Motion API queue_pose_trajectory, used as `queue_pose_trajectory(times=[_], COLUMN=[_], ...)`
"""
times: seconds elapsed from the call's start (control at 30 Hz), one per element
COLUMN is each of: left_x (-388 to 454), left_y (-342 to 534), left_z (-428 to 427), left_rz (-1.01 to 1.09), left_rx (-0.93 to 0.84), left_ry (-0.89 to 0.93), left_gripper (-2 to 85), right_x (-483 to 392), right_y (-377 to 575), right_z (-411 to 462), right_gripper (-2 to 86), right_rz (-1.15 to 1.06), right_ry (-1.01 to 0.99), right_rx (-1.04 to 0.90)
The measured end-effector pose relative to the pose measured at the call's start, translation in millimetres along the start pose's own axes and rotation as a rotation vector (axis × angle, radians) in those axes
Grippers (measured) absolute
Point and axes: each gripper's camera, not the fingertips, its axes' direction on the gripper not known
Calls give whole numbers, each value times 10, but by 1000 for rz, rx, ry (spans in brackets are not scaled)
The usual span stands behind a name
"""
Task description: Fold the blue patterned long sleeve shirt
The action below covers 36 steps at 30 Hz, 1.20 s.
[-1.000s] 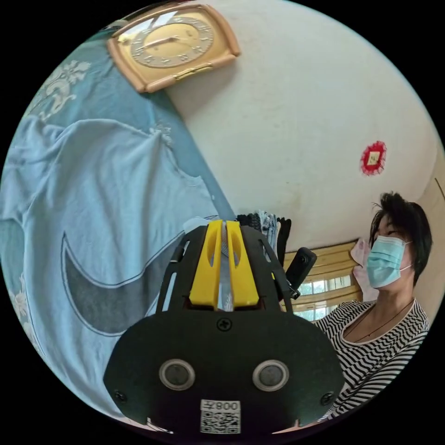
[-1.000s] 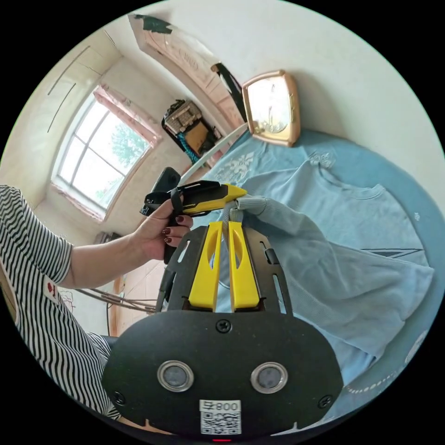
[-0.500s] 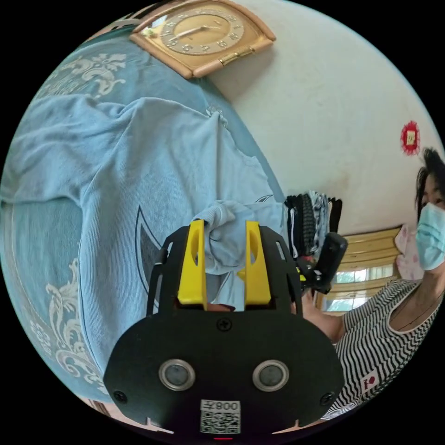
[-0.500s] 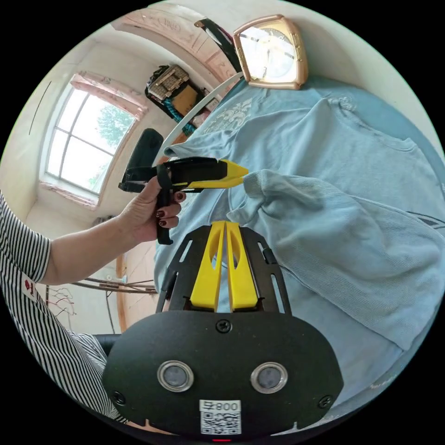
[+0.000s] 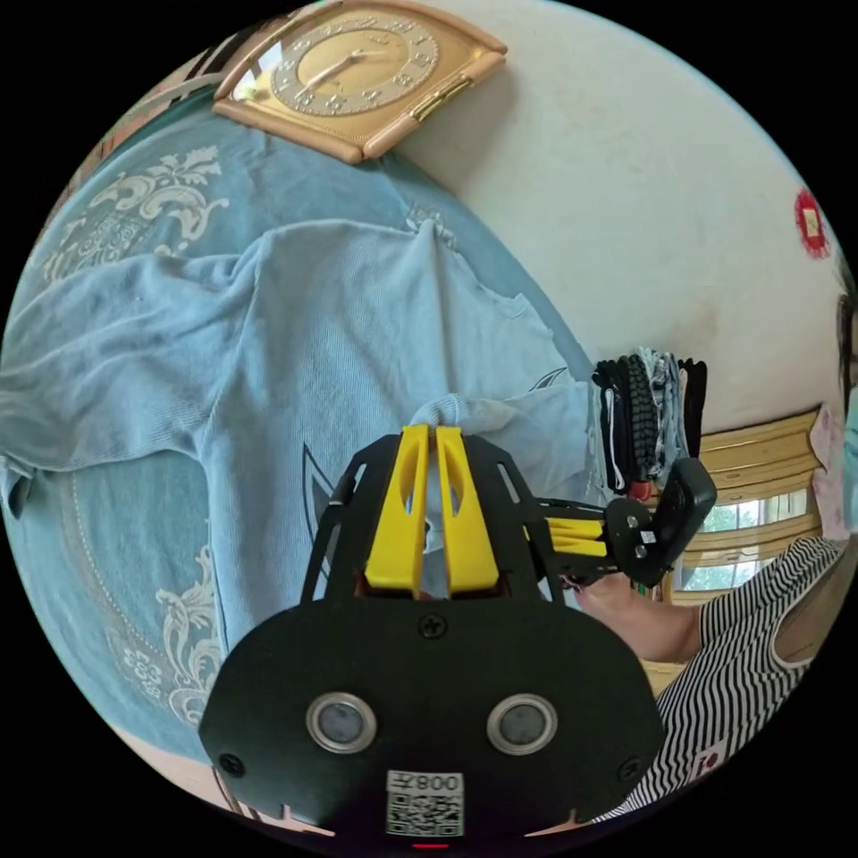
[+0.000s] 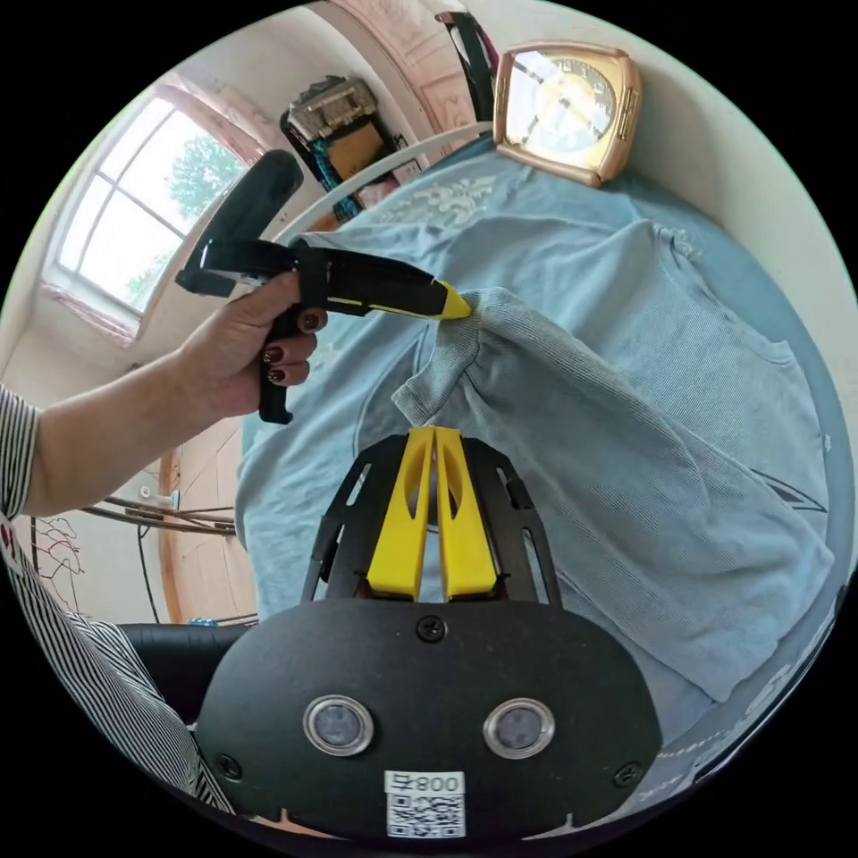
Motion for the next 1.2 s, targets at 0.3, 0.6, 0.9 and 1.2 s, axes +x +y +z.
queue_pose_trajectory(times=[0.3, 0.6, 0.9, 1.2], left_x=[85, 758, 2485, 3713], left_y=[-133, -388, -1395, -2099], left_z=[214, 212, 1863, 3119], left_rz=[-74, 7, 461, 659], left_rx=[-2, 150, -179, -365], left_ry=[-43, 42, 309, 258], left_gripper=[46, 76, 93, 85], right_x=[273, 1336, 2435, 2938], right_y=[206, 1560, 3081, 3654], right_z=[314, -510, -1059, -742], right_gripper=[1, 19, 65, 67], right_rz=[49, 395, 705, 693], right_ry=[-45, 43, 283, 202], right_rx=[-34, 160, 246, 219])
